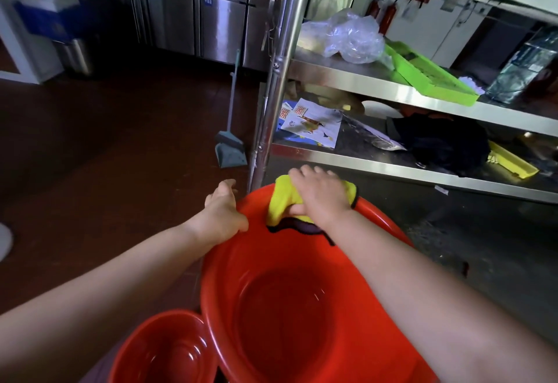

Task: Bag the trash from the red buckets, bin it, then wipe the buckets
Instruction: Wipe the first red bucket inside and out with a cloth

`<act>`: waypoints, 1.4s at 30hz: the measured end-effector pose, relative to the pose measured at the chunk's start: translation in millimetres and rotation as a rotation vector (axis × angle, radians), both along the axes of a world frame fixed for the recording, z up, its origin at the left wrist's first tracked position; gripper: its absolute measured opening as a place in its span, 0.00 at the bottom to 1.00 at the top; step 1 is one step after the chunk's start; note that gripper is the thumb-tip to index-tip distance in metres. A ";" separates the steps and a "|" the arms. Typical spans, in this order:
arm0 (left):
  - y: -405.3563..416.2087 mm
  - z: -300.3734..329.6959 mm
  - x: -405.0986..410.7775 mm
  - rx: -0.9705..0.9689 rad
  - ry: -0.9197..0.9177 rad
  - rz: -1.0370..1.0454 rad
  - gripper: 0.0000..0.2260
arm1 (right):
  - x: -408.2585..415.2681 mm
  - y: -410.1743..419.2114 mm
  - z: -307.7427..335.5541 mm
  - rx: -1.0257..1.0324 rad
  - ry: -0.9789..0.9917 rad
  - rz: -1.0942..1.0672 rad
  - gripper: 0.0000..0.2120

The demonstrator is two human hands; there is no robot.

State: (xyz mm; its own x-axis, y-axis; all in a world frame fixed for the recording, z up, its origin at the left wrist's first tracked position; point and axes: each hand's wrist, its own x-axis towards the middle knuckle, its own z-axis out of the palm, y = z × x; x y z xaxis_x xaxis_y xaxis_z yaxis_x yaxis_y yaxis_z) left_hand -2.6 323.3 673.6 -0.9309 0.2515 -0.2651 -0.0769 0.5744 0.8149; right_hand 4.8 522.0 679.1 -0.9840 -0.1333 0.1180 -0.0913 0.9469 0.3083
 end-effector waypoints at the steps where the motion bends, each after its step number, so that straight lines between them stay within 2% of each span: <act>1: -2.8 -0.9 2.8 0.018 -0.005 0.015 0.40 | 5.1 11.3 0.1 0.007 0.004 -0.058 0.33; 4: -8.3 -4.8 16.7 0.038 0.010 0.057 0.39 | 23.3 41.5 -0.4 0.018 0.020 -0.166 0.36; 7: -10.4 -13.4 37.2 0.027 0.035 0.026 0.35 | 32.5 51.0 -1.2 -0.008 0.004 -0.144 0.35; 10: -19.2 -14.1 45.8 -0.140 0.072 -0.073 0.32 | 29.4 42.9 1.0 -0.014 -0.033 -0.069 0.34; 12: -23.9 -6.0 35.8 -0.213 0.173 -0.150 0.29 | 25.1 33.3 4.0 0.004 -0.034 -0.029 0.34; 15: -18.2 10.5 7.3 -0.182 0.282 -0.249 0.22 | 14.5 9.5 5.7 0.009 -0.021 0.079 0.31; 19: -7.2 16.6 -19.0 -0.209 0.226 -0.285 0.12 | 1.6 -34.6 0.4 0.060 0.004 0.300 0.32; 24: -13.8 5.7 -19.1 -0.135 0.103 -0.181 0.17 | -4.9 -43.6 -1.0 0.048 0.042 0.309 0.30; 28: -14.4 3.9 -6.3 -0.017 0.004 -0.061 0.17 | -1.5 -27.4 -0.9 0.006 0.014 0.199 0.29; 35: -24.2 0.3 35.3 0.242 -0.157 0.196 0.17 | 20.6 32.9 -1.4 -0.008 0.035 -0.079 0.36; 38: -22.1 -4.7 60.3 0.338 -0.220 0.268 0.17 | 30.8 45.8 -3.5 0.006 0.044 -0.100 0.37; 40: -21.6 -3.8 65.6 0.280 -0.195 0.236 0.17 | 32.5 47.7 -2.9 0.013 0.027 -0.068 0.36; 42: -21.3 0.5 53.1 0.102 -0.068 0.126 0.19 | 31.3 44.0 1.4 -0.001 -0.001 -0.040 0.35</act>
State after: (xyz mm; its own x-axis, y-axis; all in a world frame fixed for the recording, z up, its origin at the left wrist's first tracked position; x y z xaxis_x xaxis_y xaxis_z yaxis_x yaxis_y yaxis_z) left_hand 50.5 302.0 674.2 -0.9377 0.1625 -0.3071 -0.1998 0.4710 0.8592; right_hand 36.1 566.0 680.5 -0.9887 -0.0933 0.1171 -0.0533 0.9502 0.3072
